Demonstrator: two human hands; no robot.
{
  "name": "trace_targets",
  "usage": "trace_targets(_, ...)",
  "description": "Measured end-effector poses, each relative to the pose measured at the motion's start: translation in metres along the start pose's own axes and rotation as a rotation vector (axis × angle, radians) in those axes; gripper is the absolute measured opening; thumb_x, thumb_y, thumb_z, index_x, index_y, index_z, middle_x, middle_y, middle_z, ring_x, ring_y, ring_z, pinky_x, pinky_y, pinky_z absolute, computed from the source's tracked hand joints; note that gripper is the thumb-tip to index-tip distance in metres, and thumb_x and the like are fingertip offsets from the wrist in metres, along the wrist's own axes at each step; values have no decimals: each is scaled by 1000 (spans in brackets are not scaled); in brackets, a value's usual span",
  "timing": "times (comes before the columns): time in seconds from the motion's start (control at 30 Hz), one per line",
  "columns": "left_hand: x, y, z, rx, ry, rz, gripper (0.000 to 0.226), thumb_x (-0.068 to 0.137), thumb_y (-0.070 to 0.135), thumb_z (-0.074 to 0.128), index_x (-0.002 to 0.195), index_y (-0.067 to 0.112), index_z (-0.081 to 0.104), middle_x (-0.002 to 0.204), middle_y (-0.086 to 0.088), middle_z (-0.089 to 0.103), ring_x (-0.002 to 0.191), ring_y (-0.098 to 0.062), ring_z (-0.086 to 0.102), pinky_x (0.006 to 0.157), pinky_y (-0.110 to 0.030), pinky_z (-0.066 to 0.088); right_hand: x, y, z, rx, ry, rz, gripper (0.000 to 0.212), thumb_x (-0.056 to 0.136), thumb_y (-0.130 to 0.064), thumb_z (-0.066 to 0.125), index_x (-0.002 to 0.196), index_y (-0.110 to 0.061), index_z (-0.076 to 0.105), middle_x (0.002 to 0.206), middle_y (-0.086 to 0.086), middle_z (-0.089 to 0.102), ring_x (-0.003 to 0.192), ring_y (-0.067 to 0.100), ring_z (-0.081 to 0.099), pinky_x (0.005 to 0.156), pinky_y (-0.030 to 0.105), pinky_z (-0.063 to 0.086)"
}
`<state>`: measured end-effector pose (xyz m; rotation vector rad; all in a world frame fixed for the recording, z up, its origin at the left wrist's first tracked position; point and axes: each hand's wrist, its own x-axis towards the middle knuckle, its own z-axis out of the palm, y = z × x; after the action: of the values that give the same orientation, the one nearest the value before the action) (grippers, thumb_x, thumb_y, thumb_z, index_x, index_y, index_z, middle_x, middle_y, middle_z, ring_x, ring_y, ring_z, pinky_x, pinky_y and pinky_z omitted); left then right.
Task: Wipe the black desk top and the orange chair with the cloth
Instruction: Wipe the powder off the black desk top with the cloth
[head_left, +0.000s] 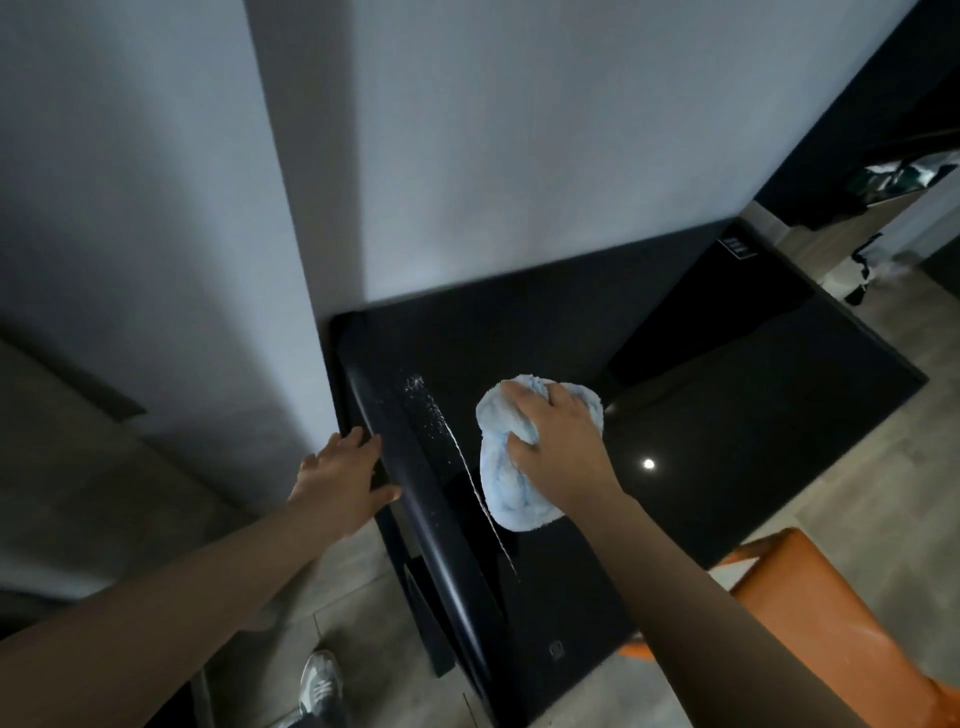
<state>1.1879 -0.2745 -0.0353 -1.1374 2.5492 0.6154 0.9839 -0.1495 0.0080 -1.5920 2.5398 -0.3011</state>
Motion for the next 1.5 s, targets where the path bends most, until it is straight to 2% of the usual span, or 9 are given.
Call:
trace_targets(0.3, 37, -35, -26, -140, -66, -31, 65, 96, 46, 49, 150, 18, 24, 151, -7, 30, 138, -27, 28, 109, -38, 31, 118, -43, -2, 127, -117, 29, 74, 89, -19, 58, 152, -20, 19, 128, 7, 56, 115, 23, 55, 97, 35, 45)
trace_targets(0.4, 54, -44, -24, -165, -62, -63, 65, 94, 48, 50, 148, 18, 27, 150, -6, 32, 137, -27, 30, 109, -39, 34, 166, -53, 10, 126, -122, 32, 58, 90, -19, 56, 143, -13, 32, 127, 9, 53, 115, 26, 53, 93, 33, 43)
trace_targets(0.53, 74, -51, -21, -208, -52, -134, 63, 95, 47, 49, 146, 16, 31, 150, -4, 32, 139, -25, 27, 111, -38, 31, 226, -56, 45, 76, -49, -114, 29, 85, -15, 51, 113, -8, 51, 93, 1, 58, 93, 23, 61, 79, 26, 37)
trace_targets(0.63, 85, -58, -14, -213, -70, -184, 68, 96, 50, 44, 151, 16, 21, 156, -4, 23, 143, -23, 20, 115, -38, 25, 262, -63, 72, 12, -79, -201, 25, 86, -13, 49, 111, -10, 52, 97, 5, 63, 91, 23, 61, 77, 27, 37)
trace_targets(0.8, 96, -71, -5, -232, -56, -215, 64, 97, 49, 44, 150, 21, 22, 157, -1, 21, 144, -20, 19, 113, -33, 23, 294, -73, 112, 24, -187, -279, 44, 89, -16, 51, 133, -16, 45, 127, 7, 54, 117, 26, 48, 101, 30, 29)
trace_targets(1.0, 101, -84, 5, -221, -75, -250, 66, 96, 50, 44, 150, 20, 22, 159, -2, 17, 145, -19, 17, 115, -33, 22, 301, -73, 169, 90, -279, -136, 49, 90, -25, 48, 139, -28, 41, 142, 0, 42, 134, 23, 33, 112, 42, 28)
trace_targets(1.13, 104, -89, 11, -225, -90, -253, 66, 96, 51, 44, 150, 20, 23, 160, -3, 16, 146, -19, 16, 116, -33, 22, 302, -68, 173, 63, -257, -196, 49, 89, -27, 51, 138, -23, 44, 139, 3, 47, 131, 24, 37, 114, 38, 25)
trace_targets(1.3, 105, -88, 12, -222, -84, -243, 57, 96, 46, 46, 143, 15, 36, 149, -6, 34, 138, -23, 31, 110, -37, 32, 283, -59, 171, 40, -262, -245, 50, 87, -29, 56, 136, -21, 46, 136, 4, 50, 129, 27, 40, 113, 37, 25)
trace_targets(1.5, 108, -86, 18, -219, -114, -214, 63, 97, 49, 43, 148, 16, 26, 153, -4, 27, 141, -22, 26, 112, -37, 30, 256, -53, 170, 39, -201, -298, 38, 86, -28, 53, 123, -20, 55, 124, 2, 57, 120, 24, 48, 110, 35, 28)
